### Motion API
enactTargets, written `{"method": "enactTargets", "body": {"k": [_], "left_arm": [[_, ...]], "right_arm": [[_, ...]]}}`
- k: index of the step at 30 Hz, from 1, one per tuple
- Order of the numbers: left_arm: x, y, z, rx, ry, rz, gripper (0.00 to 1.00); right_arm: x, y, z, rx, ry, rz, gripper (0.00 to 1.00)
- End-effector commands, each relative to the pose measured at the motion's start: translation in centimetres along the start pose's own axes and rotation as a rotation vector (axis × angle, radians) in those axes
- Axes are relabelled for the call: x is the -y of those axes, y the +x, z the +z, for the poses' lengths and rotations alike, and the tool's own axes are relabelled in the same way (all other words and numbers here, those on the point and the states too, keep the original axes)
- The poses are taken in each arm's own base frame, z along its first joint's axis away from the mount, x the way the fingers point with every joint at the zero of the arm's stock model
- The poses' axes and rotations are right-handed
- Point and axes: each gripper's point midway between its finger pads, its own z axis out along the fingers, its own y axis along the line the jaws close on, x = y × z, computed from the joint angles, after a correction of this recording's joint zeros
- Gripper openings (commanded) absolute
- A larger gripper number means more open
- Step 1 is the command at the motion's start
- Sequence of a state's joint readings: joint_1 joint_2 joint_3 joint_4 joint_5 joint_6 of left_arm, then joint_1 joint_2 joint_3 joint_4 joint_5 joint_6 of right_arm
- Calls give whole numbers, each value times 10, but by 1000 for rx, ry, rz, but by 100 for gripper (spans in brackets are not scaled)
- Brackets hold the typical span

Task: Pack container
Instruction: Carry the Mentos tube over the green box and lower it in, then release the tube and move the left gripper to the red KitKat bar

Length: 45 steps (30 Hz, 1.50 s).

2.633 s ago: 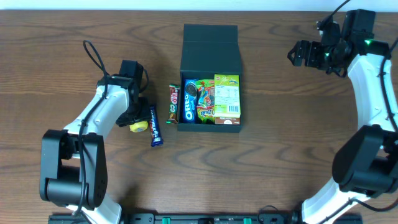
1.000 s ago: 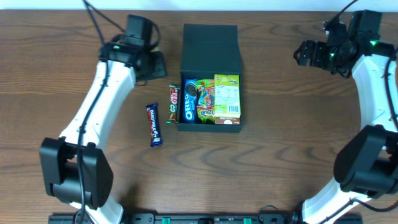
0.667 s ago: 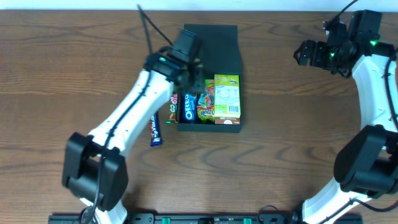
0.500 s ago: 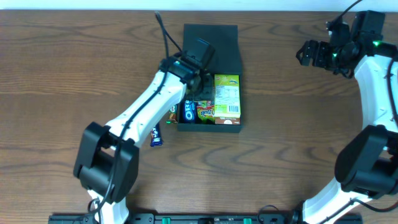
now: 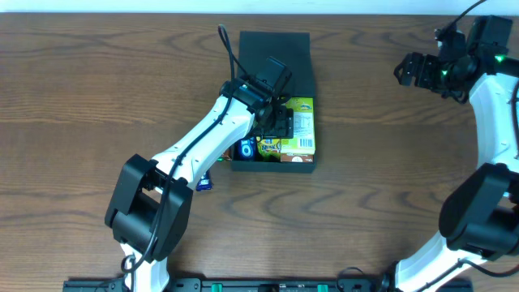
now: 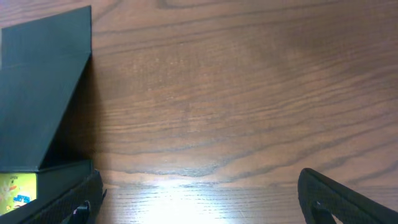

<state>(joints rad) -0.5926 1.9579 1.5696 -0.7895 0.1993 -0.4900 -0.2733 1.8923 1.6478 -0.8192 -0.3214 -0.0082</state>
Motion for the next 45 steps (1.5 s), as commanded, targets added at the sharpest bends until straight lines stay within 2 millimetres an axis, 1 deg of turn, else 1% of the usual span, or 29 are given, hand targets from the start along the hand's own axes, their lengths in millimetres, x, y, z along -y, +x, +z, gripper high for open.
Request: {"method": "enactTargets", "body": {"k": [1, 4, 6, 8, 10, 12, 14, 15, 16, 19, 20, 21, 22, 24, 25, 27, 31, 34, 38, 43, 45], "left_arm": [[15, -13, -12, 29, 41, 53, 80], [25, -26, -31, 65, 51, 123, 81], [27, -33, -45, 87, 36, 160, 81], [26, -41, -61, 116, -2, 196, 81], [24, -46, -72, 136, -30, 230, 83], [20, -48, -77, 147, -59, 236, 82], [12, -50, -78, 155, -103, 231, 79], [4, -52, -79, 159, -139, 223, 75], [-3, -53, -80, 162, -167, 215, 73], [-32, -59, -84, 150, -214, 140, 73], [-38, -60, -84, 145, -210, 125, 70], [-44, -63, -84, 144, -214, 111, 56], [-49, -63, -83, 142, -218, 103, 37], [-56, -64, -77, 135, -225, 88, 9], [-59, -64, -72, 131, -228, 85, 6], [-61, -60, -57, 117, -219, 86, 6], [-55, -48, -23, 55, -141, 88, 6], [-58, -42, -5, 18, -138, 102, 6], [-61, -38, 11, -20, -139, 119, 6], [-57, -32, 33, -70, -94, 140, 6], [-53, -34, 35, -63, -72, 155, 5]], "right_arm": [[5, 1, 2, -5, 4, 2, 99], [5, 1, 2, -6, 4, 3, 99], [5, 2, 2, -6, 4, 3, 99], [5, 2, 2, -6, 4, 3, 99], [5, 2, 2, -6, 4, 3, 99], [5, 1, 2, -6, 4, 3, 99], [5, 2, 2, -6, 4, 3, 99], [5, 2, 2, -6, 4, 3, 99], [5, 1, 2, -6, 4, 3, 99], [5, 1, 2, -6, 4, 3, 99], [5, 1, 2, -6, 4, 3, 99], [5, 1, 2, -6, 4, 3, 99], [5, 1, 2, -6, 4, 3, 99], [5, 2, 2, -7, 4, 4, 99], [5, 2, 2, -9, 4, 4, 99], [5, 3, 2, -13, 4, 6, 99], [5, 6, 2, -24, 4, 10, 99], [5, 9, 2, -36, 4, 13, 99], [5, 11, 2, -43, 4, 16, 99], [5, 15, 2, -60, 3, 21, 99], [5, 17, 2, -69, 3, 25, 99]]}}
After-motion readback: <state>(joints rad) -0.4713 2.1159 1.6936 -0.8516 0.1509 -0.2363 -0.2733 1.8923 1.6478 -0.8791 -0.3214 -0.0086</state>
